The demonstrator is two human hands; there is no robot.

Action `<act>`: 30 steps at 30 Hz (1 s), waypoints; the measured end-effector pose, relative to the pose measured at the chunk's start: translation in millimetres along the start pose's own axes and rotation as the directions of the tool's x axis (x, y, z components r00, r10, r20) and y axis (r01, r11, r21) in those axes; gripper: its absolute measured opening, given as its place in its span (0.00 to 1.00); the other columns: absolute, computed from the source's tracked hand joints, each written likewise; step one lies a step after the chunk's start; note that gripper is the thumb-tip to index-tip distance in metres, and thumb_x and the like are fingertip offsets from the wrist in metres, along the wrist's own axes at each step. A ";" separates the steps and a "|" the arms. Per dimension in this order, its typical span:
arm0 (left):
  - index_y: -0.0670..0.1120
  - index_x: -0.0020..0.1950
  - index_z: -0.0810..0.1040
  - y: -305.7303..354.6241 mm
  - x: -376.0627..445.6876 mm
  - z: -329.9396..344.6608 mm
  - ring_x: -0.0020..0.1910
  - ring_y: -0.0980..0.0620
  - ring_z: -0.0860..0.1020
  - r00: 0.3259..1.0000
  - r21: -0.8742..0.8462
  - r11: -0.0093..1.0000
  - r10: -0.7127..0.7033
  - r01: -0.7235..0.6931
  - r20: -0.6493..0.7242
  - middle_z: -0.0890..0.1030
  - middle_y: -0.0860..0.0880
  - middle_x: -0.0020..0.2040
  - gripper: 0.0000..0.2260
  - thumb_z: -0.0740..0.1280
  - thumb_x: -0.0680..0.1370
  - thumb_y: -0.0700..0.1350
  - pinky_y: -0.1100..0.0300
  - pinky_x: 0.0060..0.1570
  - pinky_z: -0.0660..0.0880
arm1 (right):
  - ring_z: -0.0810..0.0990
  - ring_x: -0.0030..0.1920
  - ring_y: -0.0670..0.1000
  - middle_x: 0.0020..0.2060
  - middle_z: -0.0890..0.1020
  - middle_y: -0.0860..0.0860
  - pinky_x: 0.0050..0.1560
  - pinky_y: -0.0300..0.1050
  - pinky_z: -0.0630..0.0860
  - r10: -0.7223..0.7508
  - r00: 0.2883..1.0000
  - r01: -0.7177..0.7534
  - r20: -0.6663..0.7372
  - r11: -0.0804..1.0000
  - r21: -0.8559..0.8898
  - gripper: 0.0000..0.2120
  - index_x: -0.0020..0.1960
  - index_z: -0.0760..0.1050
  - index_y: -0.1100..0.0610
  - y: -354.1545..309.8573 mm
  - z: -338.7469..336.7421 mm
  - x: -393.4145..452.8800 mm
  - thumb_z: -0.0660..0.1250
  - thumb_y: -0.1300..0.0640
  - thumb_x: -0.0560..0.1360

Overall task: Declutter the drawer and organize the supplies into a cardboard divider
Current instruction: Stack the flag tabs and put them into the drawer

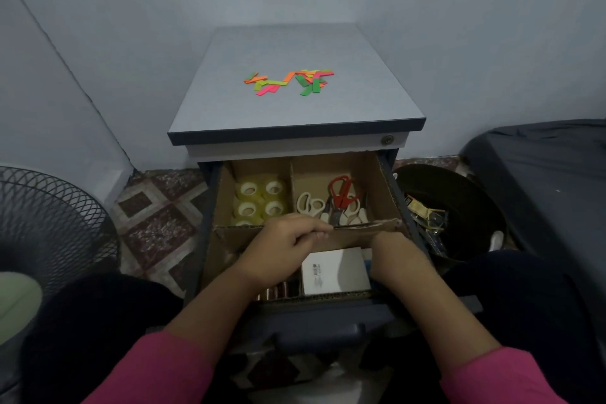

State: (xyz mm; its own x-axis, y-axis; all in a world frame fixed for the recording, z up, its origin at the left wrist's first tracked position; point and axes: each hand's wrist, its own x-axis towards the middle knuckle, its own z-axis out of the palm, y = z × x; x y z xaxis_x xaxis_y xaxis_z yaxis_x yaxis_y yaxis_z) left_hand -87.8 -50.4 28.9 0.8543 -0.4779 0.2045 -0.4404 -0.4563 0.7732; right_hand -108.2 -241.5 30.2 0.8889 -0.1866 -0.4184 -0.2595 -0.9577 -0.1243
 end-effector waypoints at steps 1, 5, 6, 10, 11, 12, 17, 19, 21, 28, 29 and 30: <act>0.47 0.57 0.83 0.0 0.8 0.1 0.54 0.63 0.77 1.000 -0.009 1.000 -0.015 0.015 0.004 0.81 0.57 0.51 0.10 0.66 0.79 0.39 0.63 0.58 0.74 | 0.80 0.51 0.53 0.49 0.81 0.54 0.45 0.43 0.74 -0.005 1.000 0.005 -0.008 1.000 -0.007 0.07 0.51 0.78 0.59 0.3 0.3 -0.9 0.63 0.60 0.77; 0.47 0.56 0.83 -2.1 1.1 -1.2 0.53 0.63 0.77 1.000 -0.030 0.999 -0.026 0.026 0.000 0.81 0.57 0.50 0.10 0.66 0.78 0.39 0.63 0.57 0.74 | 0.80 0.47 0.53 0.39 0.77 0.52 0.45 0.43 0.76 0.047 0.999 -0.047 -0.014 0.999 -0.004 0.08 0.50 0.77 0.61 -3.6 -11.9 -3.4 0.64 0.57 0.77; 0.47 0.56 0.83 -2.2 1.4 -2.2 0.54 0.63 0.77 1.000 -0.034 0.999 -0.029 0.028 -0.006 0.81 0.57 0.50 0.10 0.66 0.78 0.39 0.63 0.57 0.74 | 0.81 0.45 0.53 0.36 0.76 0.51 0.45 0.43 0.77 0.066 0.998 -0.066 0.013 0.997 0.035 0.07 0.49 0.78 0.61 -6.4 -15.7 -2.8 0.65 0.57 0.77; 0.48 0.56 0.83 -5.4 5.1 -6.5 0.53 0.63 0.75 0.996 0.011 0.999 -0.029 0.031 -0.088 0.81 0.56 0.49 0.09 0.66 0.78 0.40 0.62 0.57 0.72 | 0.84 0.38 0.51 0.37 0.84 0.54 0.44 0.46 0.82 0.003 0.996 -0.033 0.090 0.944 0.328 0.07 0.47 0.81 0.62 -14.1 -16.2 1.2 0.66 0.61 0.75; 0.48 0.55 0.83 -6.7 5.6 -8.0 0.53 0.62 0.75 0.994 0.020 0.999 -0.027 0.030 -0.109 0.81 0.56 0.49 0.09 0.66 0.78 0.40 0.62 0.57 0.72 | 0.84 0.38 0.51 0.38 0.84 0.54 0.44 0.46 0.82 -0.030 0.998 0.011 0.052 0.945 0.328 0.07 0.49 0.81 0.62 -12.5 -12.9 2.9 0.66 0.60 0.75; 0.48 0.55 0.83 -7.9 5.9 -9.9 0.53 0.61 0.74 0.992 0.017 0.999 -0.034 0.037 -0.124 0.80 0.56 0.48 0.09 0.66 0.78 0.40 0.61 0.57 0.72 | 0.84 0.42 0.52 0.43 0.84 0.54 0.47 0.47 0.82 -0.058 0.997 0.044 0.050 0.966 0.253 0.08 0.52 0.81 0.59 -10.7 -11.1 3.6 0.66 0.59 0.75; 0.49 0.55 0.82 -14.4 7.1 -14.9 0.54 0.60 0.73 0.983 0.038 0.993 -0.103 0.110 -0.151 0.77 0.58 0.48 0.09 0.65 0.79 0.41 0.59 0.58 0.72 | 0.78 0.51 0.48 0.50 0.79 0.46 0.52 0.44 0.77 -0.221 0.973 0.216 0.069 0.973 0.076 0.21 0.60 0.77 0.45 -5.7 -7.2 2.2 0.72 0.60 0.70; 0.49 0.56 0.82 -15.2 8.3 -14.4 0.55 0.60 0.73 0.981 0.047 0.991 -0.120 0.128 -0.152 0.77 0.58 0.49 0.09 0.65 0.79 0.41 0.59 0.59 0.71 | 0.78 0.52 0.48 0.51 0.78 0.47 0.51 0.44 0.77 -0.255 0.963 0.253 0.084 0.967 0.028 0.22 0.61 0.76 0.44 -9.3 -5.9 -0.2 0.72 0.58 0.70; 0.49 0.56 0.82 -15.7 8.7 -14.0 0.55 0.60 0.73 0.981 0.054 0.989 -0.129 0.138 -0.148 0.77 0.57 0.49 0.09 0.64 0.79 0.41 0.59 0.59 0.71 | 0.78 0.53 0.49 0.54 0.78 0.47 0.51 0.45 0.76 -0.280 0.957 0.283 0.070 0.959 -0.031 0.23 0.62 0.75 0.43 -17.4 -3.0 0.2 0.73 0.57 0.70; 0.48 0.54 0.83 -17.0 9.5 -14.4 0.54 0.59 0.74 0.980 0.037 0.988 -0.142 0.148 -0.141 0.77 0.58 0.49 0.09 0.65 0.78 0.40 0.62 0.58 0.71 | 0.79 0.55 0.53 0.54 0.80 0.51 0.50 0.45 0.75 -0.395 0.919 0.392 -0.005 0.913 -0.108 0.18 0.63 0.76 0.47 -49.7 12.5 0.7 0.69 0.56 0.73; 0.48 0.54 0.83 -17.0 9.3 -14.9 0.54 0.59 0.74 0.980 0.037 0.988 -0.142 0.148 -0.142 0.77 0.58 0.48 0.09 0.65 0.78 0.40 0.63 0.57 0.70 | 0.79 0.54 0.53 0.53 0.80 0.51 0.50 0.45 0.76 -0.380 0.925 0.374 -0.031 0.920 -0.115 0.17 0.61 0.77 0.49 -50.7 13.3 1.0 0.69 0.56 0.73; 0.48 0.54 0.83 -16.9 9.5 -15.0 0.54 0.60 0.74 0.980 0.039 0.988 -0.141 0.148 -0.141 0.76 0.59 0.48 0.09 0.66 0.78 0.40 0.65 0.57 0.70 | 0.79 0.54 0.54 0.53 0.80 0.52 0.50 0.45 0.77 -0.359 0.932 0.352 -0.049 0.928 -0.121 0.15 0.60 0.78 0.50 -50.6 13.8 1.1 0.69 0.56 0.73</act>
State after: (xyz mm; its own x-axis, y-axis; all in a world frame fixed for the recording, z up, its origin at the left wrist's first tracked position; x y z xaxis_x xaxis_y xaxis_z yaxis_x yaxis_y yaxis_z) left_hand -68.1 -36.0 26.8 0.9382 -0.2978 0.1763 -0.3197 -0.5506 0.7711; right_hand -99.3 -190.3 23.6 0.9400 0.1598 -0.3014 0.1175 -0.9811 -0.1535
